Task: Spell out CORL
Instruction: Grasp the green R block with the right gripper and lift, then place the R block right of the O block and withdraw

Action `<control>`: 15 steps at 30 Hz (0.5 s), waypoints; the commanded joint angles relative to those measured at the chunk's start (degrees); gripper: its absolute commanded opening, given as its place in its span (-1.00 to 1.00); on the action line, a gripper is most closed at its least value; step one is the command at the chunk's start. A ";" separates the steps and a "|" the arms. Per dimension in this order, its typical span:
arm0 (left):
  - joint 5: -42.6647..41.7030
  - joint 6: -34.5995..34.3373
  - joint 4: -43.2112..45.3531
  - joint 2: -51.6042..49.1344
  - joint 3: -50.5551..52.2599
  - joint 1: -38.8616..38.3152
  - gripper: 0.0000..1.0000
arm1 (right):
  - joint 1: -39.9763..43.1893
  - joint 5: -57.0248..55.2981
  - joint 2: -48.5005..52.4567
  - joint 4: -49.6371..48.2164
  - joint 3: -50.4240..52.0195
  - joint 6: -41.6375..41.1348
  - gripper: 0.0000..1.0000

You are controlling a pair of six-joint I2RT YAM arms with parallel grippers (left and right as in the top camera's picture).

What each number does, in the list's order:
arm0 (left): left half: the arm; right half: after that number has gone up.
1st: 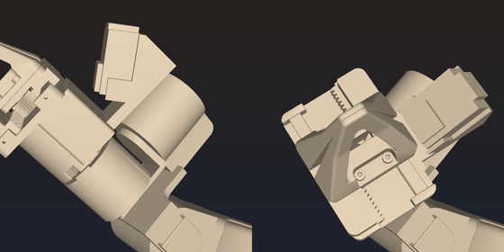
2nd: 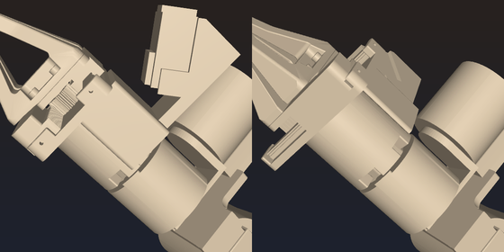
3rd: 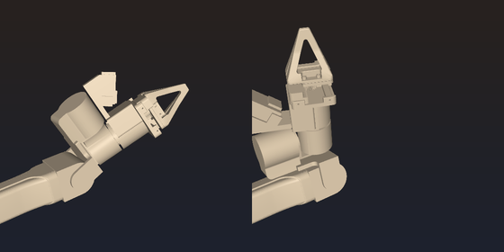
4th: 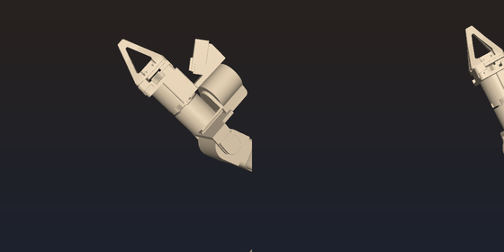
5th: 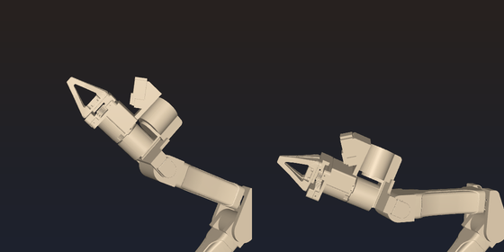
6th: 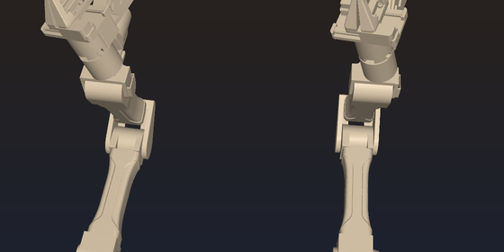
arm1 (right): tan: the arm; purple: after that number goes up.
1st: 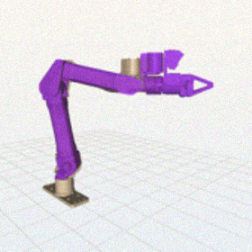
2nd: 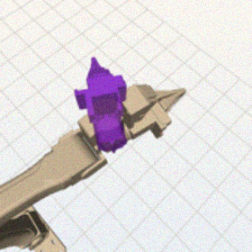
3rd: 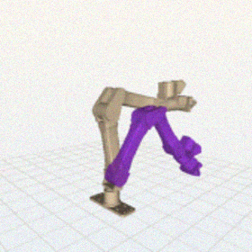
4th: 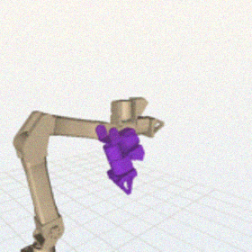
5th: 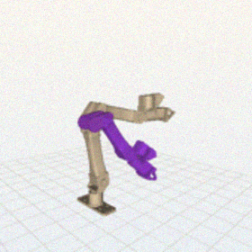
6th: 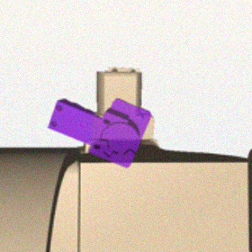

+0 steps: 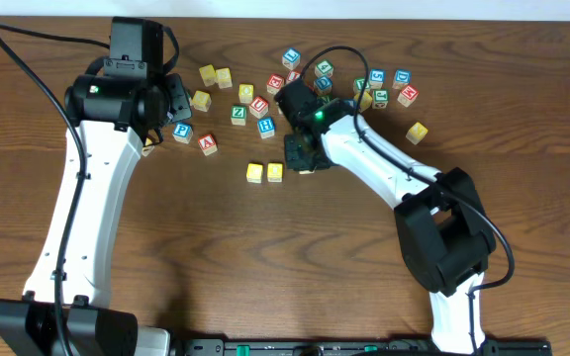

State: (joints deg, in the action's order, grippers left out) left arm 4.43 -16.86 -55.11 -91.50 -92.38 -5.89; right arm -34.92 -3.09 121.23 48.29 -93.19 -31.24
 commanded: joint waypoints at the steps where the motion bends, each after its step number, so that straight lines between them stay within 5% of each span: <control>1: -0.33 0.31 -0.11 0.52 0.28 0.09 -0.10 | -2.05 -3.04 1.07 -0.94 0.44 -4.11 -0.52; 15: -0.33 0.28 -0.11 0.52 0.28 0.09 -0.10 | -3.13 -3.82 4.24 -1.25 0.46 -6.69 -0.45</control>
State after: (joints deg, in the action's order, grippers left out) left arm 4.40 -16.86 -55.11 -91.50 -92.38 -5.89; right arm -37.58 -6.15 123.39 47.09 -93.17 -36.75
